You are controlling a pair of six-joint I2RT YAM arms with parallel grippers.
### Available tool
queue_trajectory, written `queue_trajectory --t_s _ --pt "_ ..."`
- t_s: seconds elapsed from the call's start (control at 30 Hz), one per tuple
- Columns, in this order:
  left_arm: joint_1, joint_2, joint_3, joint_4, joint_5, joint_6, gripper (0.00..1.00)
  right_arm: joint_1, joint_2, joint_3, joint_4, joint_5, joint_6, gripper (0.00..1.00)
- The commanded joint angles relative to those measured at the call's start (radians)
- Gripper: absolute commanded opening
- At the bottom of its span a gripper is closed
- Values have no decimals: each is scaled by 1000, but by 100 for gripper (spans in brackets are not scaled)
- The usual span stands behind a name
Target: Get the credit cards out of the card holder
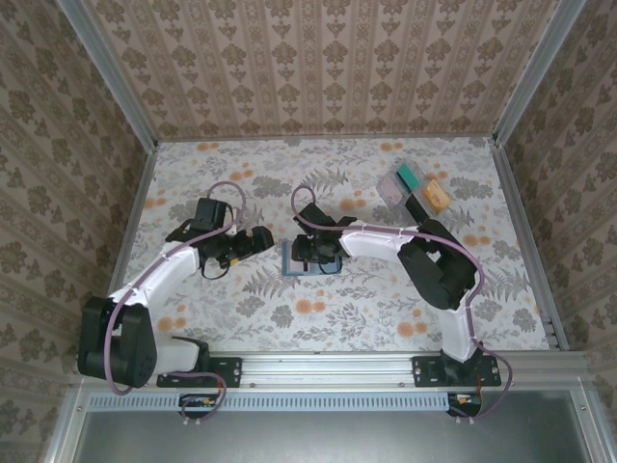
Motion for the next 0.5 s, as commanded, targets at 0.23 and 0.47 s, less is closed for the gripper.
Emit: queue_trajectory --t_s 0.23,0.47 --pt "-49 25 12 40 15 -43 100 -10 -91 -144 24 -39 19 42" --pt "-126 52 10 102 13 -105 100 -24 -190 -159 91 -78 45 43"
